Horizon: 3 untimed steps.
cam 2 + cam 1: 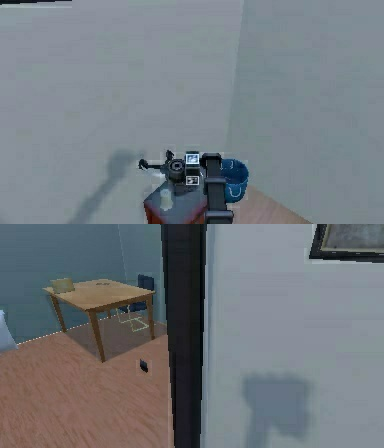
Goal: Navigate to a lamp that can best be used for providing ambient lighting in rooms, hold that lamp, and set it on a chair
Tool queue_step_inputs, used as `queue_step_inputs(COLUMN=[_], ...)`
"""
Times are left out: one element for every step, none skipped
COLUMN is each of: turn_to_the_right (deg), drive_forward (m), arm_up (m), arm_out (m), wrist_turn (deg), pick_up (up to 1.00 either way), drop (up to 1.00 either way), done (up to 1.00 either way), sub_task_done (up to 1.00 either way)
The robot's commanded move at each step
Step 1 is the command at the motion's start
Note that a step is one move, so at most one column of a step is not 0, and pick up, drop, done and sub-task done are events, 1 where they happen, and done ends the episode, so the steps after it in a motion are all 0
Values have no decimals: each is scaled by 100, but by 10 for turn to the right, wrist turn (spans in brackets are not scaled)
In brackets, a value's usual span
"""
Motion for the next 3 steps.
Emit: queue_step_inputs(turn_to_the_right=[0,0,0], drive_forward=[0,0,0], arm_up=[-30,0,10], arm_out=[0,0,0], wrist_turn=[0,0,0], pick_up=[0,100,0], drop=[0,0,0], done=[0,0,0], sub_task_done=[0,0,0])
